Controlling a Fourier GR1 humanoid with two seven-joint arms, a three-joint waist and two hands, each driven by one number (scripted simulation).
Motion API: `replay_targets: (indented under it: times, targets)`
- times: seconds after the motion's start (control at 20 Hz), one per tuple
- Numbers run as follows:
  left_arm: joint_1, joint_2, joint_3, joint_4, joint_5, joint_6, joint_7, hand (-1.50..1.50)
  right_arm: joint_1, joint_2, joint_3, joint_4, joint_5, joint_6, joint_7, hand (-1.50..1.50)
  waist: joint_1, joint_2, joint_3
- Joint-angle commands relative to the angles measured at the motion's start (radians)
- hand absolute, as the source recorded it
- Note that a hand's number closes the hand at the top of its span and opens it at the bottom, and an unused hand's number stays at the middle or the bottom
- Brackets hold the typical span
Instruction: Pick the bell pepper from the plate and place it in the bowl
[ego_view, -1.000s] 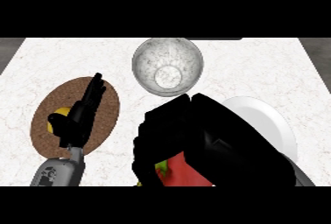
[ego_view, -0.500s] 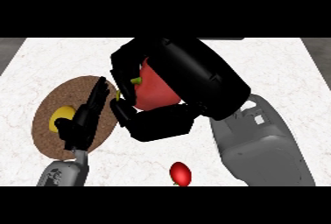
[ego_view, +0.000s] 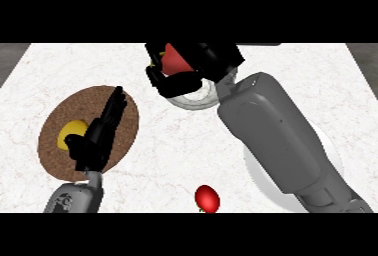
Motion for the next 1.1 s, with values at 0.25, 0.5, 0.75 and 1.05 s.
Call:
replay_targets:
  times: [0.25, 0.5, 0.75, 1.05]
  targets:
    - [0.023, -0.01, -0.002, 0.013, -0.005, -0.015, -0.041, 0.0, -0.094, 0.029, -0.068, 0.482, 0.126, -0.204, -0.282, 1.5, 0.01, 0.004, 0.0]
    - [-0.031, -0.006, 0.024, 0.06, 0.003, -0.026, -0.062, 0.0, -0.157, 0.016, -0.107, 0.73, 0.131, -0.211, -0.397, 1.5, 0.023, 0.014, 0.0]
    - [-0.019, 0.007, 0.02, -0.003, -0.003, -0.025, -0.009, 0.0, -0.164, 0.002, -0.166, 0.858, 0.06, -0.067, -0.462, -1.5, 0.027, 0.012, 0.0]
    - [-0.041, -0.019, -0.013, -0.046, -0.008, -0.023, 0.04, 0.0, -0.207, -0.014, -0.245, 0.955, -0.005, 0.009, -0.627, -1.5, 0.042, 0.015, 0.001]
